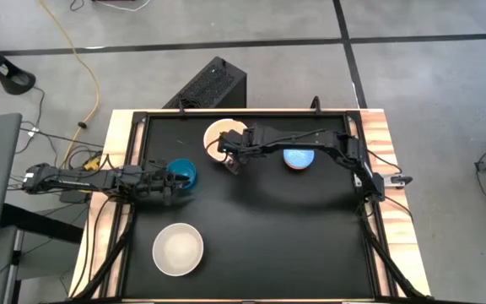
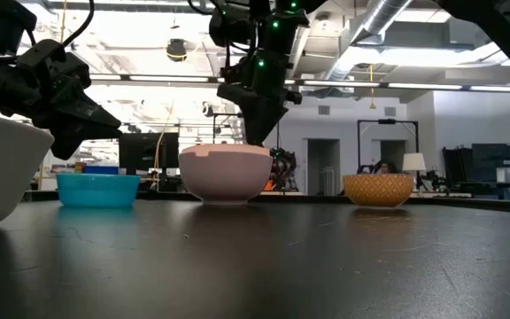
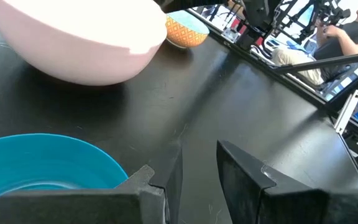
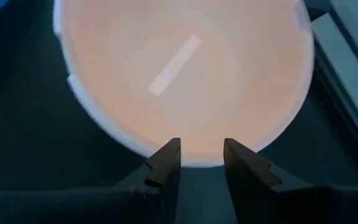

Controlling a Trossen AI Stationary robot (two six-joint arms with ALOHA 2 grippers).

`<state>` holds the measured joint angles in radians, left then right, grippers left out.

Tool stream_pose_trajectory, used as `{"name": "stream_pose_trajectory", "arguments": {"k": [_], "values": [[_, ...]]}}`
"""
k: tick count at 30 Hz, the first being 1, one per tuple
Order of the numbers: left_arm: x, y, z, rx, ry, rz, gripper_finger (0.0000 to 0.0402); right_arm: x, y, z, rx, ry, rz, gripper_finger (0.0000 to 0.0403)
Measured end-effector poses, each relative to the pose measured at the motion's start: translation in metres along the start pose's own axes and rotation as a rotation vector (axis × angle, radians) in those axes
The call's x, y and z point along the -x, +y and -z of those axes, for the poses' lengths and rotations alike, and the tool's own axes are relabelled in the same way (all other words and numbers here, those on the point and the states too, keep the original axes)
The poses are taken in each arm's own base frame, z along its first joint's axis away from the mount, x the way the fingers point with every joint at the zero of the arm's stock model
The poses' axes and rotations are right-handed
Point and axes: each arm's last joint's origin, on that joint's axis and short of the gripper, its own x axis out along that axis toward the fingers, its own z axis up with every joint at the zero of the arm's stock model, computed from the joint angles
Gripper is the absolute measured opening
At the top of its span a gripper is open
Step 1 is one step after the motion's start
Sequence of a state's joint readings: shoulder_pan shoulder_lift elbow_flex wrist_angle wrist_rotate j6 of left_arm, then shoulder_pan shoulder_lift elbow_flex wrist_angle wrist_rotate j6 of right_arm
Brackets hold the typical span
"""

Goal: Nest bowls inside each other
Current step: Stack the light orange bowl on top of the light purple bowl

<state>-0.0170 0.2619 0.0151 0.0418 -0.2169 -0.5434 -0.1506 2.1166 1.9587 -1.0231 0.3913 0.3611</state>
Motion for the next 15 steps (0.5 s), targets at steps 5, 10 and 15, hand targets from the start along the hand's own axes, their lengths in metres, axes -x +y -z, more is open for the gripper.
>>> {"name": "stream_pose_trajectory", "arguments": {"k": [5,10,15], "values": [[0.0,0.0,0.0,0.001,0.0,0.0,0.0088,0.0006,0.001,0.0002,0.001,-0.002,-0.002,0.0136],[0.0,0.0,0.0,0.003,0.0,0.001,0.0088,0.0006,0.0011,0.0002,0.002,-0.003,-0.003,0.0136],[0.0,-0.0001,0.0,0.003,0.001,0.002,0.0088,0.0003,0.0002,0.0003,0.003,0.002,0.0,0.0136]]}}
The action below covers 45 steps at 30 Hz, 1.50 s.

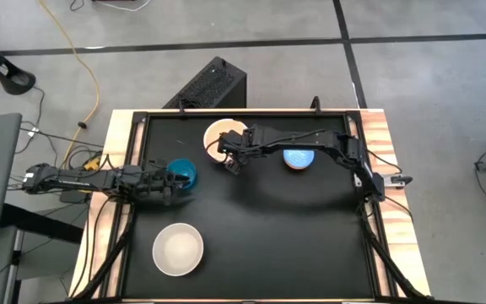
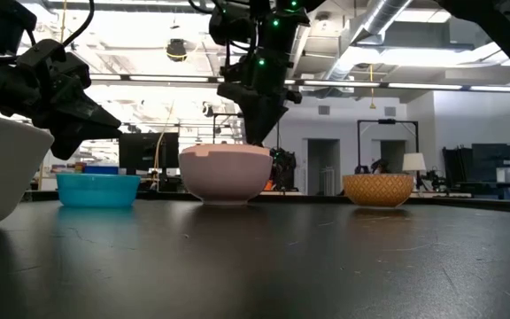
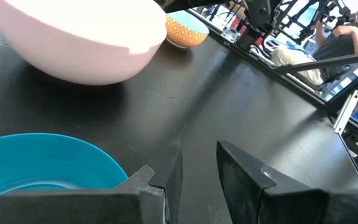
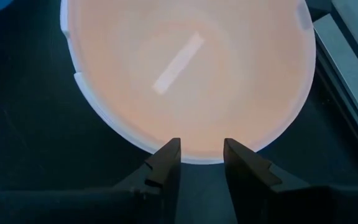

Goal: Nest bowls inside each other
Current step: Stack the light orange bowl on top of the light purple bowl

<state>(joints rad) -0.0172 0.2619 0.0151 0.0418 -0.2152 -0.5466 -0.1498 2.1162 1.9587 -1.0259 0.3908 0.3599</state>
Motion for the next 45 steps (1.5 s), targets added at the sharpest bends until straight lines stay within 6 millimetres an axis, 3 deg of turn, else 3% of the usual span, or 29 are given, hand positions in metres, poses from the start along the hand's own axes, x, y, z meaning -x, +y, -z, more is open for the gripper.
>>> {"name": "stream_pose_trajectory", "arguments": {"k": [45], "values": [[0.0,0.0,0.0,0.019,0.0,0.0,0.0088,-0.012,-0.03,-0.005,0.005,0.064,0.017,0.0136]]}}
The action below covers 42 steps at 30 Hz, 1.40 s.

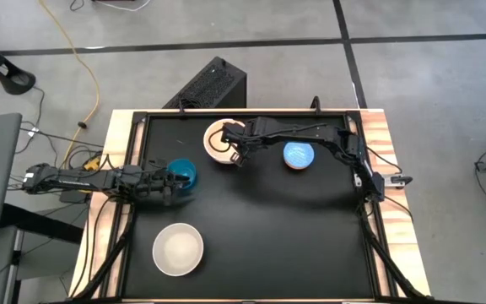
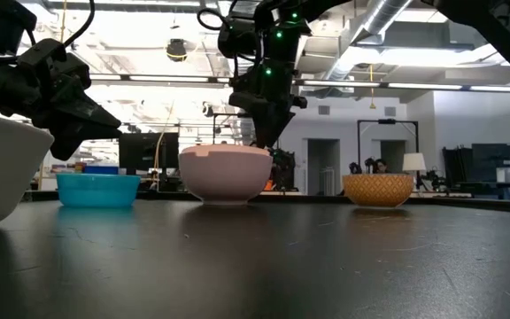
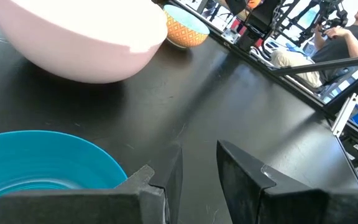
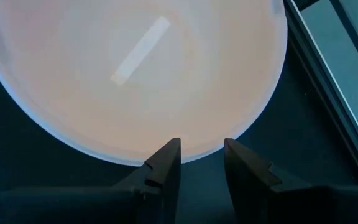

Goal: Nest bowls inside each other
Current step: Stack the light orange bowl on top of the light purple bowl, then stack the white bowl on top of the light orange bowl

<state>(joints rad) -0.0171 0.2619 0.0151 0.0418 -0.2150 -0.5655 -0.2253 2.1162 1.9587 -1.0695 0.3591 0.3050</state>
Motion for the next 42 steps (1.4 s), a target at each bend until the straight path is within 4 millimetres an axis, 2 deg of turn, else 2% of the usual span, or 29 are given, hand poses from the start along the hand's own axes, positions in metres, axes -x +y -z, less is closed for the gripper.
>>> {"name": "stream_pose_trajectory", "arguments": {"k": [5,8,11,16,22,26,29,34,38,42], "values": [[0.0,0.0,0.0,0.0,0.0,0.0,0.0088,0.0,0.0,0.0,0.025,0.005,-0.018,0.0136],[0.0,0.0,0.0,0.0,0.0,0.0,0.0088,0.001,0.003,0.0,0.035,0.02,-0.096,0.0137],[0.0,0.0,0.0,0.0,0.0,0.0,0.0088,0.011,0.011,-0.001,0.004,0.019,-0.198,0.0137],[0.0,0.0,0.0,0.0,0.0,0.0,0.0088,0.036,0.05,0.004,0.048,-0.05,-0.308,0.0137],[0.0,0.0,0.0,0.0,-0.001,0.0,0.0088,0.066,0.117,0.021,0.114,-0.213,-0.454,0.0137],[0.0,0.0,0.0,0.0,-0.001,0.0,0.0088,0.07,0.166,0.033,0.154,-0.324,-0.56,0.0141],[0.0,0.0,0.0,0.009,-0.001,0.0,0.0088,0.066,0.194,0.041,0.17,-0.379,-0.614,0.0155],[0.0,0.0,0.0,0.015,0.005,0.008,0.0088,0.049,0.219,0.051,0.196,-0.383,-0.654,0.0203],[0.0,0.0,0.0,0.014,0.005,0.008,0.0088,0.048,0.223,0.048,0.101,-0.396,-0.694,0.0246],[0.0,0.0,0.0,0.015,0.005,0.009,0.0088,0.038,0.228,0.048,0.082,-0.417,-0.692,0.0263]]}}
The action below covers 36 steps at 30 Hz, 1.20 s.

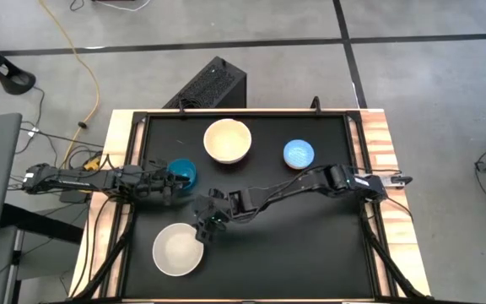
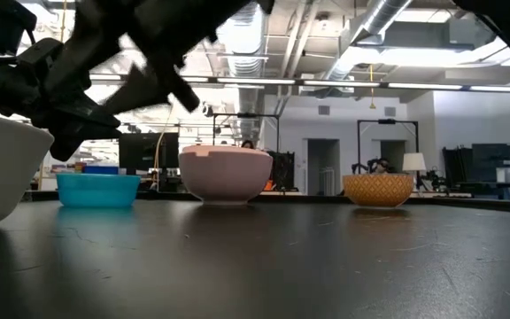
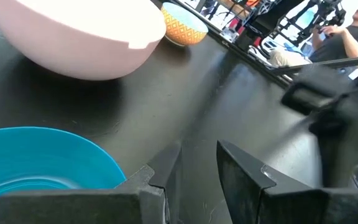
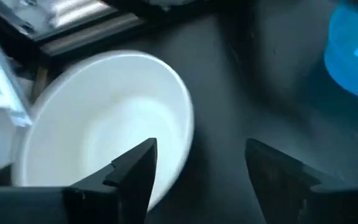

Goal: Nest bowls inside each other
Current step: Stack the white bowl on top of the light orange bowl

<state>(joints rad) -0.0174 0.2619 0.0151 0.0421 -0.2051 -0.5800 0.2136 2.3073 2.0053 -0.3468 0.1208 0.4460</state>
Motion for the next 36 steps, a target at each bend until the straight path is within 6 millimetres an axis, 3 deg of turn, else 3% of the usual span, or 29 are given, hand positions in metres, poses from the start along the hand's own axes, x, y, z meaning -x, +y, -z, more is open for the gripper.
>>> {"name": "stream_pose_trajectory", "arguments": {"k": [3,12,24,30,36], "values": [[0.0,0.0,0.0,0.0,0.001,-0.001,0.0088,-0.014,-0.001,0.008,-0.033,-0.014,-0.004,0.0264],[0.0,0.0,0.0,-0.003,0.002,-0.002,0.0088,-0.031,0.007,0.02,-0.066,-0.046,-0.036,0.0265],[0.0,0.0,0.0,-0.003,0.001,-0.002,0.0088,-0.031,0.013,0.034,-0.067,0.025,0.012,0.0254],[0.0,0.0,0.0,0.0,0.0,-0.002,0.0088,-0.038,0.007,0.047,-0.098,0.112,0.027,0.0168],[0.0,0.0,0.0,0.009,0.002,0.003,0.0088,-0.03,0.0,0.035,-0.102,0.136,-0.007,0.0035]]}}
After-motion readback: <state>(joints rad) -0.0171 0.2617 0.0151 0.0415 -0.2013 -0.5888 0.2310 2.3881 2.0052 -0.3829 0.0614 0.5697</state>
